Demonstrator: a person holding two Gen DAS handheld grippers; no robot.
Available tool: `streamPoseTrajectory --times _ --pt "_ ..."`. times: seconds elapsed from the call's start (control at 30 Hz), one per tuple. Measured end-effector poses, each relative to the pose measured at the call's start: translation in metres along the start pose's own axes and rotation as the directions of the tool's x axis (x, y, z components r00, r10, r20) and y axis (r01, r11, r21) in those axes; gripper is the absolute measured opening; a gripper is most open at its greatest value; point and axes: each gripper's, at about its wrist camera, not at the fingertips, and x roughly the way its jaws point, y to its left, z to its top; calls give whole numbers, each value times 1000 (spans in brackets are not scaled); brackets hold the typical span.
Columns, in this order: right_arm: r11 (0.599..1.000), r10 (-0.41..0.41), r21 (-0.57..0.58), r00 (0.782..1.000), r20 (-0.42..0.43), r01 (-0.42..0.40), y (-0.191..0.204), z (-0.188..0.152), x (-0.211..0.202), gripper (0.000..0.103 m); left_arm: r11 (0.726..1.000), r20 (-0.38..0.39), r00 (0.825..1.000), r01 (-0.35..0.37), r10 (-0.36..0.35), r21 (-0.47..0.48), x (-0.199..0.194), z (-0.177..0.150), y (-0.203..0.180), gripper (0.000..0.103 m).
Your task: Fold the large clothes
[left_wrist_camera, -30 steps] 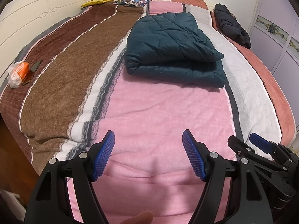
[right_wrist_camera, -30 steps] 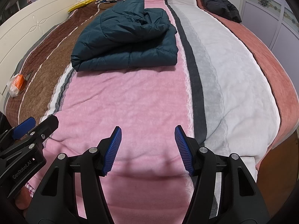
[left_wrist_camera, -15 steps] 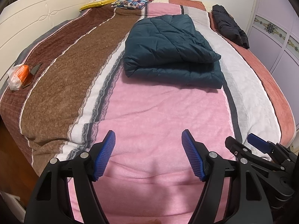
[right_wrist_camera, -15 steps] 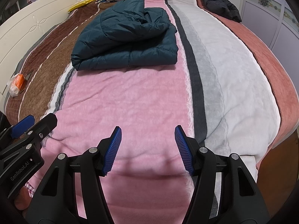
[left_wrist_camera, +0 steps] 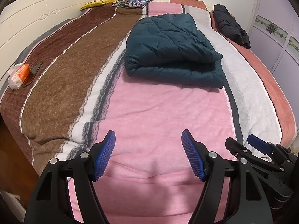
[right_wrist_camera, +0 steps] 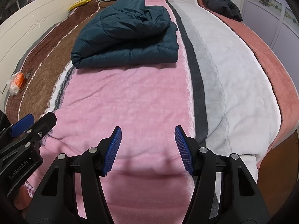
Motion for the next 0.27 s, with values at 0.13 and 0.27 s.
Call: streamPoseTrajectory --times 0.13,0.27 --pt "1000 1 -2 1000 -1 -1 -1 0 0 59 1000 0 1000 0 0 0 0 -1 0 70" --pt "1000 1 -1 1000 -3 -1 0 1 1 59 1000 -2 1000 0 0 0 0 -1 0 70"
